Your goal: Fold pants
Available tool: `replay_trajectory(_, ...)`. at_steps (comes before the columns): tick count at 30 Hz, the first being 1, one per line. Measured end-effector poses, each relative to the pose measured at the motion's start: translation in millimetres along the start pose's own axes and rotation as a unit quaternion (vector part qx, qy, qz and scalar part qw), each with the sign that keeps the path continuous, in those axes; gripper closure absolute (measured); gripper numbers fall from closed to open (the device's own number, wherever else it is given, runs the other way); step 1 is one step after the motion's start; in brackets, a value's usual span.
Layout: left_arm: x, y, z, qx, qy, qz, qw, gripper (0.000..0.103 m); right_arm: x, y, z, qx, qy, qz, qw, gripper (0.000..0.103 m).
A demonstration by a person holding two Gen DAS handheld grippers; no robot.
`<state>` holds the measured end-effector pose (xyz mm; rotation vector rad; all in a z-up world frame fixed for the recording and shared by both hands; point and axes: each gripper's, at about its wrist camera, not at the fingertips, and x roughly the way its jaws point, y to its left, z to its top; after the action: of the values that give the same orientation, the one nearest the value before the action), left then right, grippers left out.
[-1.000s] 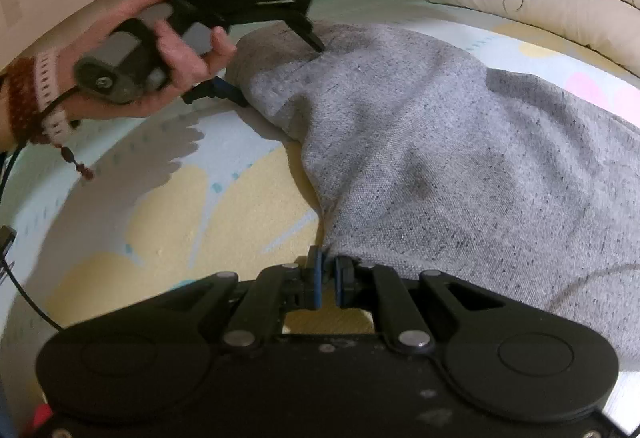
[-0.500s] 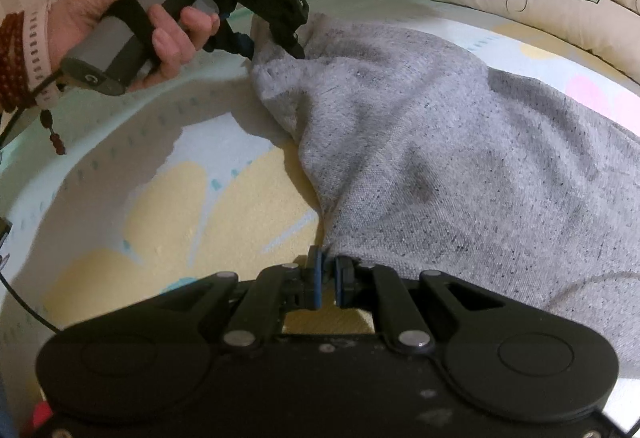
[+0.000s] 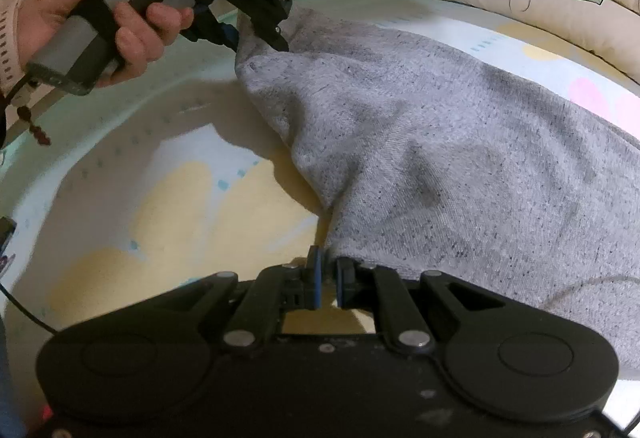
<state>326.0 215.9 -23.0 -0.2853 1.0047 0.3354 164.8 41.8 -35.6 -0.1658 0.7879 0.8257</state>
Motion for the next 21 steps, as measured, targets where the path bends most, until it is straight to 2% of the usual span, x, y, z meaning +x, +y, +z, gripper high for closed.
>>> replay_trajectory(5,-4,9,4,0.002,0.004,-0.004,1.0000,0.061,-3,-1,3,0.002,0.003,0.018,1.000,0.094)
replay_trajectory(10,-3,23,6,0.017,0.007,0.027,0.9995,0.061,-7,18,6,-0.019,0.005,0.047,0.999,0.094)
replay_trajectory(13,2,38,5,0.010,0.013,0.041,0.9990,0.061,-6,33,8,-0.033,0.006,0.066,0.997,0.094)
replay_trajectory(15,15,49,3,-0.003,0.029,0.046,0.9985,0.060,1,44,6,-0.045,0.012,0.069,0.996,0.094)
replay_trajectory(17,32,55,-1,-0.009,0.049,0.046,0.9977,0.058,17,49,1,-0.048,0.029,0.055,0.997,0.093)
replay_trajectory(19,41,56,-3,-0.019,0.054,0.043,0.9974,0.054,18,48,-2,-0.028,0.016,0.047,0.998,0.090)
replay_trajectory(20,40,55,-3,-0.012,0.052,0.043,0.9977,0.053,16,46,0,-0.012,0.018,0.048,0.999,0.086)
replay_trajectory(21,36,54,-2,-0.005,0.050,0.039,0.9980,0.052,11,41,2,0.010,0.024,0.056,0.998,0.077)
